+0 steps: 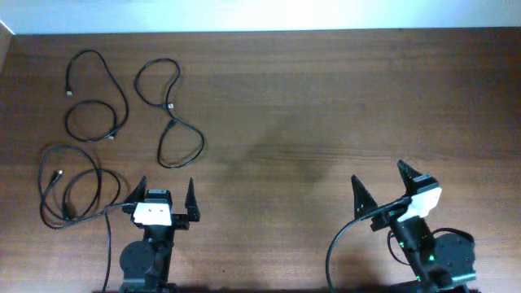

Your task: Untangle cables

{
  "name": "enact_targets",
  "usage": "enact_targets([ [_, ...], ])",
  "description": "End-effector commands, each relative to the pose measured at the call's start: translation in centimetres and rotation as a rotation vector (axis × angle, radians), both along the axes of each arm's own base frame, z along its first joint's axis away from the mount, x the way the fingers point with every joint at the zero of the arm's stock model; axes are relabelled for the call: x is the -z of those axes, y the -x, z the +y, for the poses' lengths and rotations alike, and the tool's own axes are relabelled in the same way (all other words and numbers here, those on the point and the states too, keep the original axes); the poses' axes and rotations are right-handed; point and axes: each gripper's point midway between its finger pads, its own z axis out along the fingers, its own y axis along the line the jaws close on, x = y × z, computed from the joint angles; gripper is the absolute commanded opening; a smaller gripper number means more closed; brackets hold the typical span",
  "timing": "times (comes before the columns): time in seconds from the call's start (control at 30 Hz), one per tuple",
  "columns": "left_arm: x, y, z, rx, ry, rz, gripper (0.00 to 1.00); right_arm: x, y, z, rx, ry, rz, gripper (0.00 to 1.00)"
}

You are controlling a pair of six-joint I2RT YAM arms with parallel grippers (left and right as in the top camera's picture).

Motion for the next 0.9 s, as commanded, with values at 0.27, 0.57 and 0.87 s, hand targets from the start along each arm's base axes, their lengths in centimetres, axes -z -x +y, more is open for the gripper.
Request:
enact_targets([
  [0.27,0.1,0.0,0.2,-0.009,-0.013,-0.001,0.99,5.2,-0.4,-2.7,0.092,0.041,-0.071,0.99],
  [0.57,0.1,0.0,0.2,-0.009,-0.013,-0.001,0.99,6.6,-0.4,-2.7,0.087,0.092,-0.025,0.99],
  [0.87,0.1,0.0,0.2,-0.009,-0.013,-0.001,0.99,6.8,-0.7,-4.3,0.168,0.067,-0.009,0.99],
])
